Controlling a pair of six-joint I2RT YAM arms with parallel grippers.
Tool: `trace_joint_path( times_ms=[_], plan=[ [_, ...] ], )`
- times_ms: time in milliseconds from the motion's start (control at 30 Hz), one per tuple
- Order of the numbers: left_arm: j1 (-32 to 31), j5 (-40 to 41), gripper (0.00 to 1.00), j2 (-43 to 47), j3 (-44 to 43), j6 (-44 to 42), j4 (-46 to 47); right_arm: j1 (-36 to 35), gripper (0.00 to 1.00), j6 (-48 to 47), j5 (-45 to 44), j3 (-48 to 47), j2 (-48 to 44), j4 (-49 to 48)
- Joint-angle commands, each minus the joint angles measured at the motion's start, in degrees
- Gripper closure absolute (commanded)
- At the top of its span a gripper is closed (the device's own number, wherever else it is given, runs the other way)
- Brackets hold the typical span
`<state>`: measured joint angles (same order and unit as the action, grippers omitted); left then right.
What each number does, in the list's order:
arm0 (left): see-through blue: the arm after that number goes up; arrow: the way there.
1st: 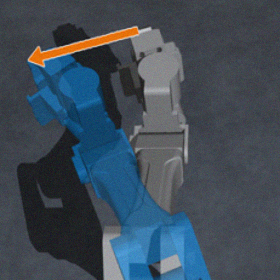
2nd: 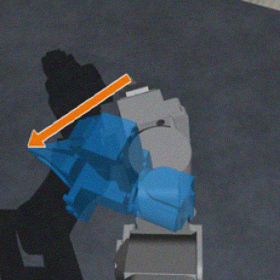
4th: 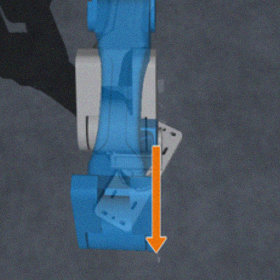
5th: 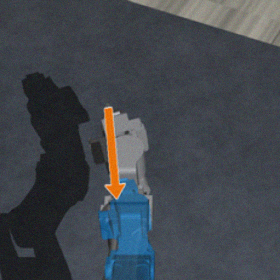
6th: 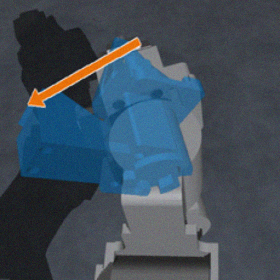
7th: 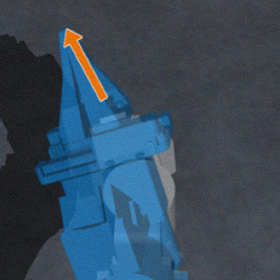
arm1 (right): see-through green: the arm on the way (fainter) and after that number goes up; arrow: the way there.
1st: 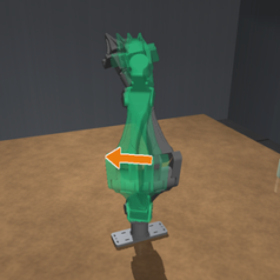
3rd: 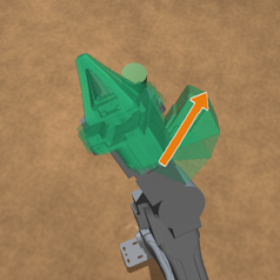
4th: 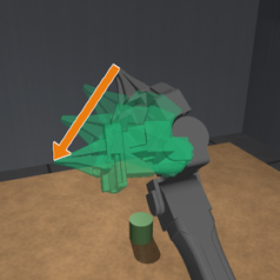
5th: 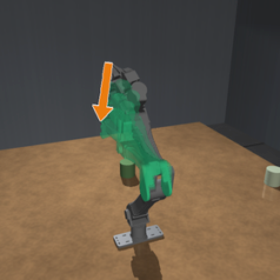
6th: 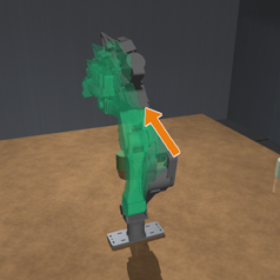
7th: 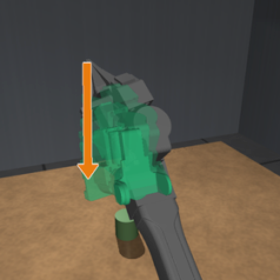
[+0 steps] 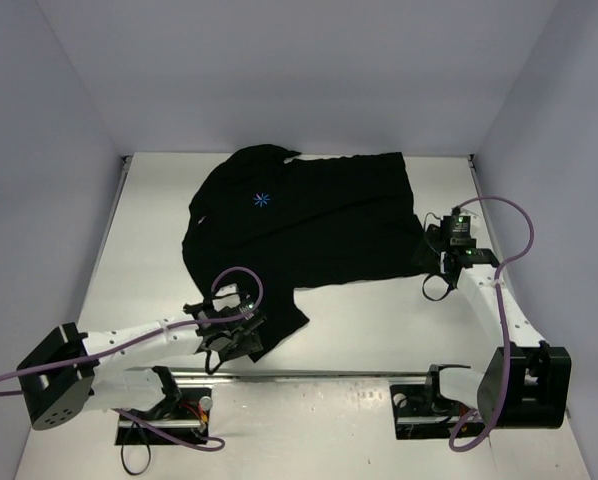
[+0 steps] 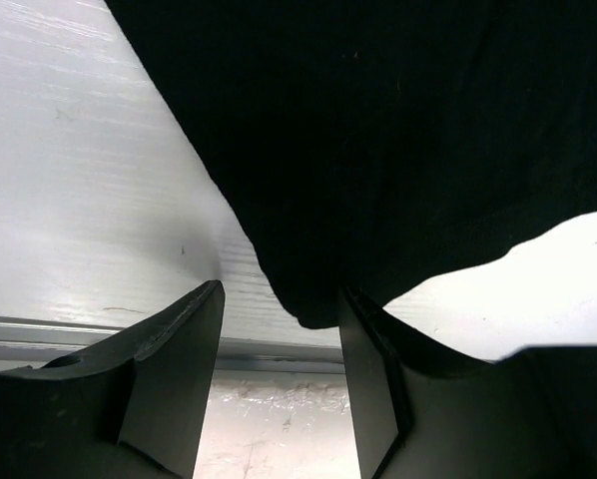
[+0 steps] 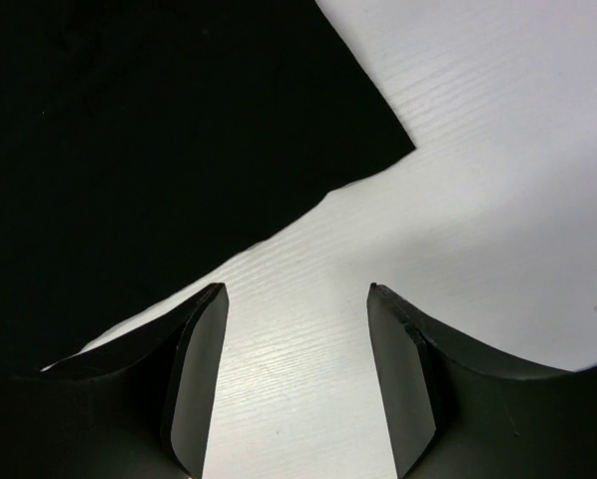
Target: Fold and stack the t-shirts
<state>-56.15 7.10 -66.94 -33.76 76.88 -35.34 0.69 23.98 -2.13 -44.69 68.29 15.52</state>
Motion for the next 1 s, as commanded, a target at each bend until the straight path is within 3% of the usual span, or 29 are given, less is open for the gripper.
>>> trace_joint_path(
  times_ms=[0,200,367,433,700,967],
  plan=[
    [0.4,-1.1,0.54,-2.5,-0.1,2.4,3.7,-0.2,0.44,0.6,-2.5,-1.2,-0.2,-0.2],
    [0.4,-2.2,0.57,-3.9,2.5,4.4,6.4,-0.2,0.45,0.9,-2.9,-1.5,0.3,-0.2],
    [0.4,-2.1,0.92,-2.2,3.0,4.7,6.0,0.7,0.45,1.0,-4.2,-1.4,1.7,0.0],
    [0.4,-1.1,1.00,-1.4,2.2,4.0,4.7,1.2,0.45,1.0,-4.4,-1.3,2.7,0.0],
    [2.9,4.5,1.00,7.2,-5.7,-3.7,-7.2,6.4,0.45,1.1,-4.8,-4.0,13.1,0.0],
    [7.2,3.2,1.00,10.2,-7.2,-9.6,-8.5,6.6,0.45,-0.3,-4.3,-9.3,23.0,-0.6]
  ],
)
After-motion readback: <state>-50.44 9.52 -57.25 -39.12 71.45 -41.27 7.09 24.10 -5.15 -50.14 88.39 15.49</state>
